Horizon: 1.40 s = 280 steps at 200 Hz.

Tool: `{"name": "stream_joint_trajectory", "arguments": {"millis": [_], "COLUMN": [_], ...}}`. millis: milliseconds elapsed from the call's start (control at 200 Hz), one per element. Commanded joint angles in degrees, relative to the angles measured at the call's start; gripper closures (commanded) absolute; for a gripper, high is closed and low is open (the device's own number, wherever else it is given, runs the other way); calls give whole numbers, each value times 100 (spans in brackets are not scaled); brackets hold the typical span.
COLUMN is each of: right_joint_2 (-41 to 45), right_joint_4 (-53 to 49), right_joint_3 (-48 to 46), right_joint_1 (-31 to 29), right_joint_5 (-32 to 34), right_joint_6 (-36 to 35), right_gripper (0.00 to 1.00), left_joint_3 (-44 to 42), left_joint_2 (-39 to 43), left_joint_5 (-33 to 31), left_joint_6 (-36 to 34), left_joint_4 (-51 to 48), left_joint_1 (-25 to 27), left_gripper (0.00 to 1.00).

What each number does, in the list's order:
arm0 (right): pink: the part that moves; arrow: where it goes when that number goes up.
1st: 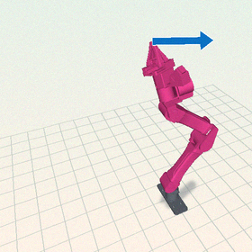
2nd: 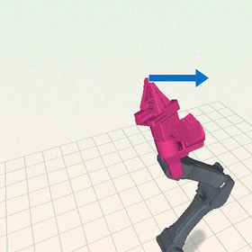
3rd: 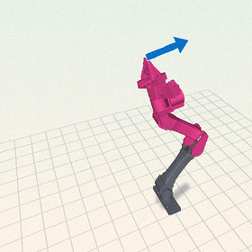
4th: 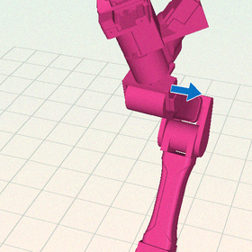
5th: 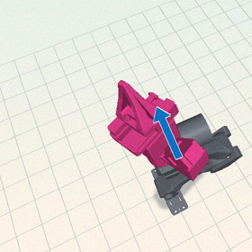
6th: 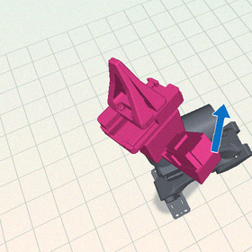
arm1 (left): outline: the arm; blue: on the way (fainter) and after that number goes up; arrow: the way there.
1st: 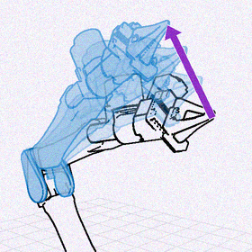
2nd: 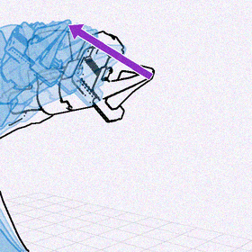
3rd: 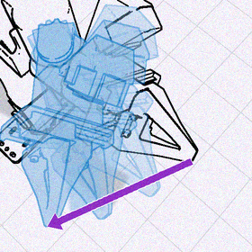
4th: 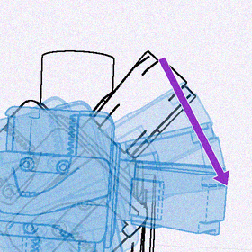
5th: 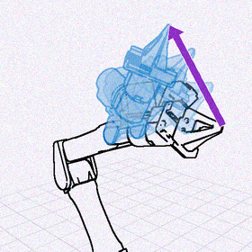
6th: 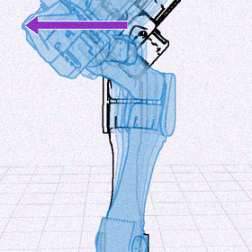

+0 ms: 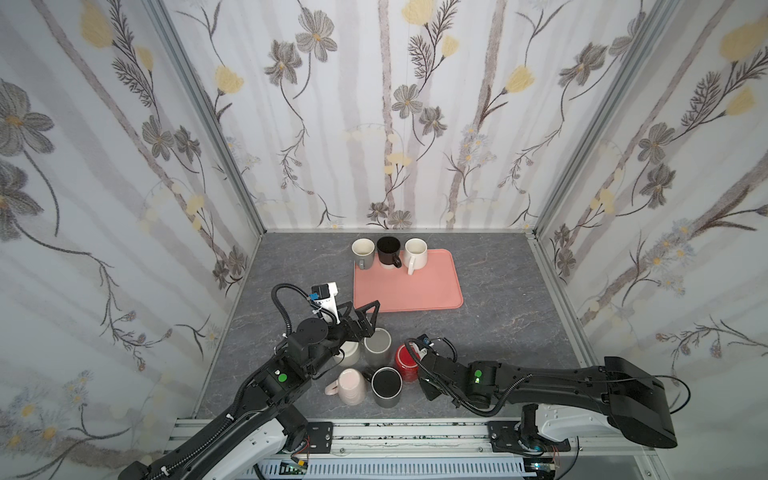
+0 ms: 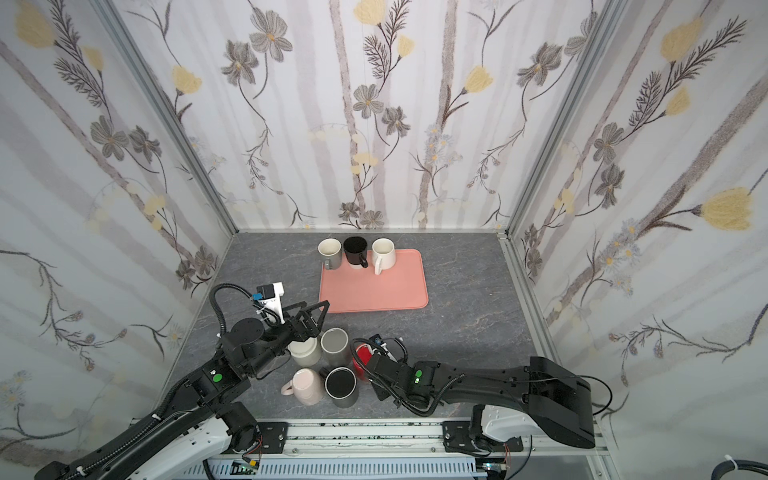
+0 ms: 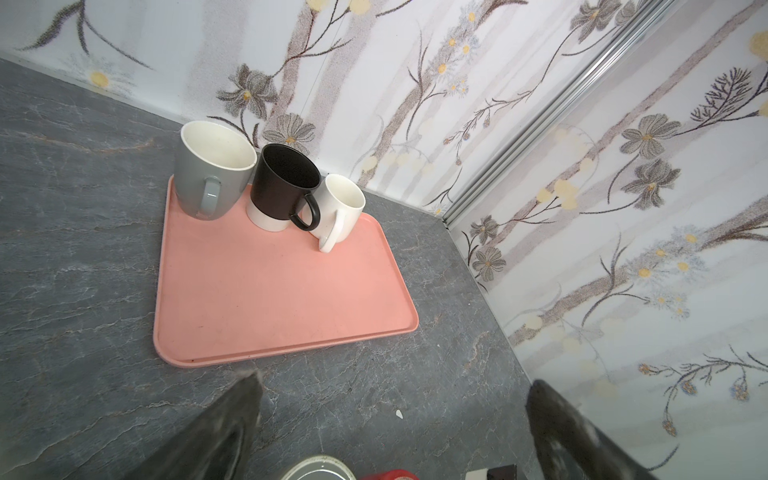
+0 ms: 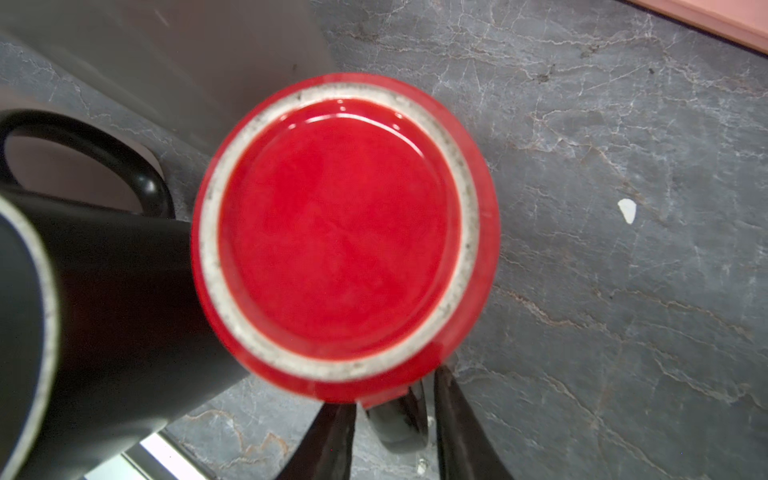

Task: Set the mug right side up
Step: 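Lower the right gripper and grasp the red mug's base, then raise the red mug and grasp it with the left gripper, rotating it upright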

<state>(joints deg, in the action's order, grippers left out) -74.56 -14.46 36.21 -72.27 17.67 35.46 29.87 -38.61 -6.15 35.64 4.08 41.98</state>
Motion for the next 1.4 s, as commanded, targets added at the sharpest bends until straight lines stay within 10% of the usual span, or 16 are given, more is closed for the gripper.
{"name": "stream_joint_trajectory", "arguments": {"millis": [0, 415, 759, 1029, 1394], "right_joint_2": [-115, -120, 1338, 2287, 2024], "right_joint_4": [-44, 71, 328, 2401, 5463], "right_joint_3": [96, 1, -114, 40, -76], "right_joint_1": [0, 3, 979, 2111, 2257], "right_joint_5": [313, 511, 348, -924, -2144], "right_joint_6": [-109, -90, -438, -712, 357], "right_gripper": [74, 100, 100, 100, 100], "left_joint_3": [10, 82, 212, 268, 138], "left_joint_2": [-40, -233, -415, -770, -1252], "left_joint_5": [61, 390, 764, 1714, 2458], "left_joint_6": [93, 49, 93, 238, 642], "left_joint_4": [190, 339, 793, 1697, 3275], "left_joint_1": [-5, -1, -5, -5, 105], "left_gripper": [0, 0, 0, 1, 35]}}
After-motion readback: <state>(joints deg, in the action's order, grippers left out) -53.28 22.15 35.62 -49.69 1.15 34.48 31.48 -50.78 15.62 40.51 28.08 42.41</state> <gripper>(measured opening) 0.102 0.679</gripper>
